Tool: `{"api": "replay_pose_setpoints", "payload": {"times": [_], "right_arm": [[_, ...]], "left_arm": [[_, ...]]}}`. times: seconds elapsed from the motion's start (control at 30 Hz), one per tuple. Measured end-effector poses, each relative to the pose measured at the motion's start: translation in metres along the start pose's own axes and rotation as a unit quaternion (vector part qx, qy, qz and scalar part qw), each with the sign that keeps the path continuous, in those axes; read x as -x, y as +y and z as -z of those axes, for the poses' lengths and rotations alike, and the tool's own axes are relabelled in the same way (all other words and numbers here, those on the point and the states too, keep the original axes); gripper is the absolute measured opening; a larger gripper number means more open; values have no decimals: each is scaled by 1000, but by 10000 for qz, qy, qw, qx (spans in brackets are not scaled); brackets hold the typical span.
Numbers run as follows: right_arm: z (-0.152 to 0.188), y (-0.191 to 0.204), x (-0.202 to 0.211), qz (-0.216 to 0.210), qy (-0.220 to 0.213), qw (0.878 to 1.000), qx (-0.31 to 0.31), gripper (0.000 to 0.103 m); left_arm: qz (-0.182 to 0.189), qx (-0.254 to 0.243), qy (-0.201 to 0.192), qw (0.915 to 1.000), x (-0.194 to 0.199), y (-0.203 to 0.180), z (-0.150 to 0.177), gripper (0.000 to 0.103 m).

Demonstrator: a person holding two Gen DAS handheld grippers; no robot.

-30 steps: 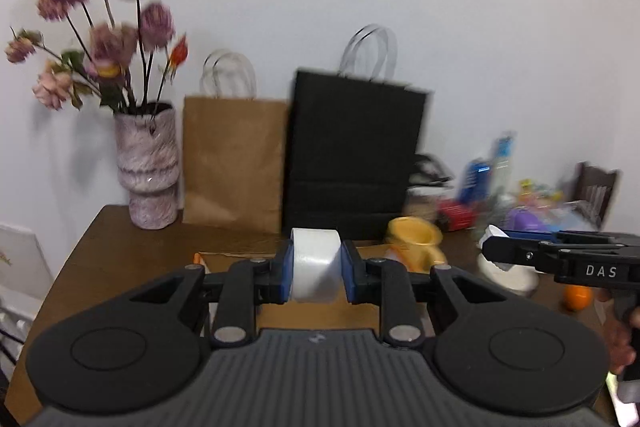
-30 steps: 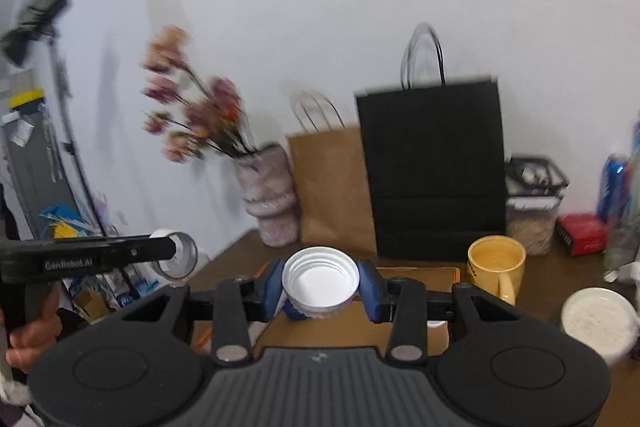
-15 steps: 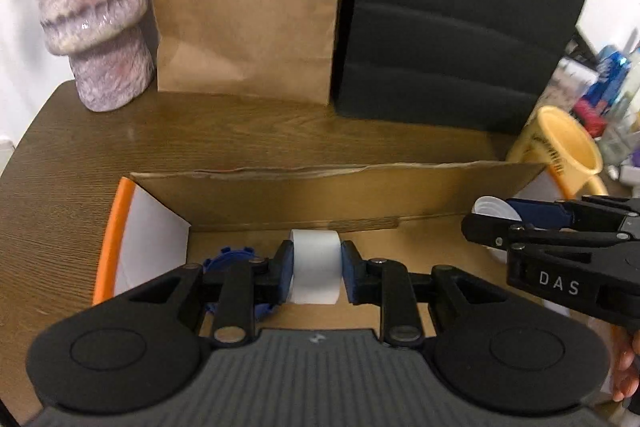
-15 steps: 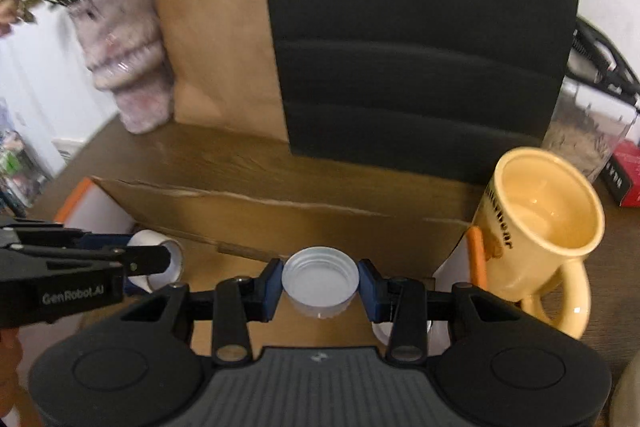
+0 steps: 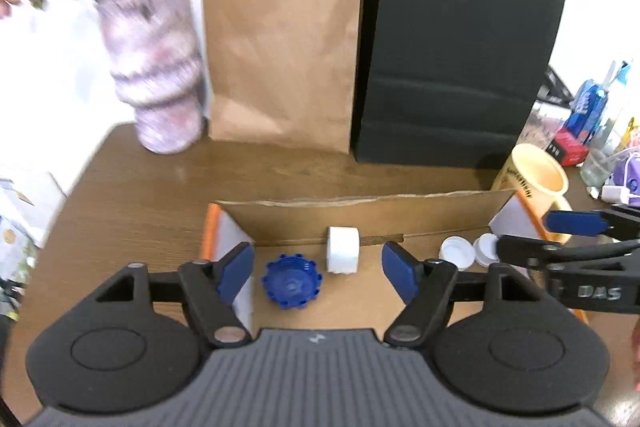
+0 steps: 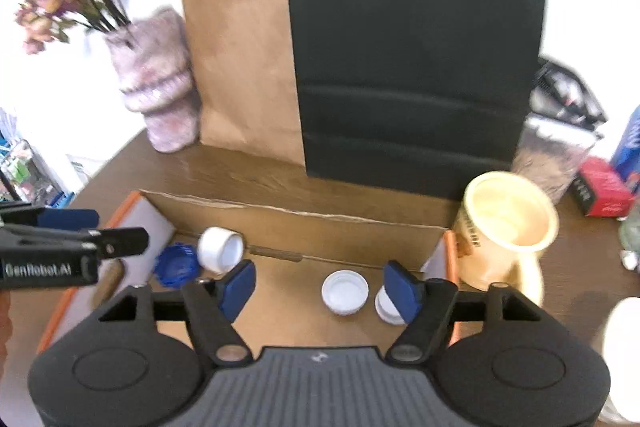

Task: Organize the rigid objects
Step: 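Carry tape roll and cap into the box and open both tools, then withdraw both tools and move back toward the remaining items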

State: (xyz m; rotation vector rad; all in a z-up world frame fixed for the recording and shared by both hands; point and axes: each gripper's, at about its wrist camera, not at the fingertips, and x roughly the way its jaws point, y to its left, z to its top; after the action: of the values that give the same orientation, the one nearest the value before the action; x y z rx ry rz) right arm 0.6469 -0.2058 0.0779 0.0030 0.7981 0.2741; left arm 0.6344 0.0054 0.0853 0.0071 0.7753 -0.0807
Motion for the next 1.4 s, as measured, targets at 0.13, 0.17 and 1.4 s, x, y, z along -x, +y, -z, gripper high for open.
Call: {"api": "replay_pose_setpoints", "payload": {"times": [0.13, 0.17, 1.4], "right_arm": [[9, 2, 62, 51, -252, 9997, -42, 75], [12, 3, 76, 48, -323, 9995, -50, 76], [441, 101, 361, -43, -2923, 9553, 440, 103]], "left_arm": [[-180, -174, -269, 9993, 61, -5, 14, 77], [-163, -186, -309, 9992, 75, -5, 18, 77], [-323, -474, -3393, 9389, 386, -37, 437, 103]]}}
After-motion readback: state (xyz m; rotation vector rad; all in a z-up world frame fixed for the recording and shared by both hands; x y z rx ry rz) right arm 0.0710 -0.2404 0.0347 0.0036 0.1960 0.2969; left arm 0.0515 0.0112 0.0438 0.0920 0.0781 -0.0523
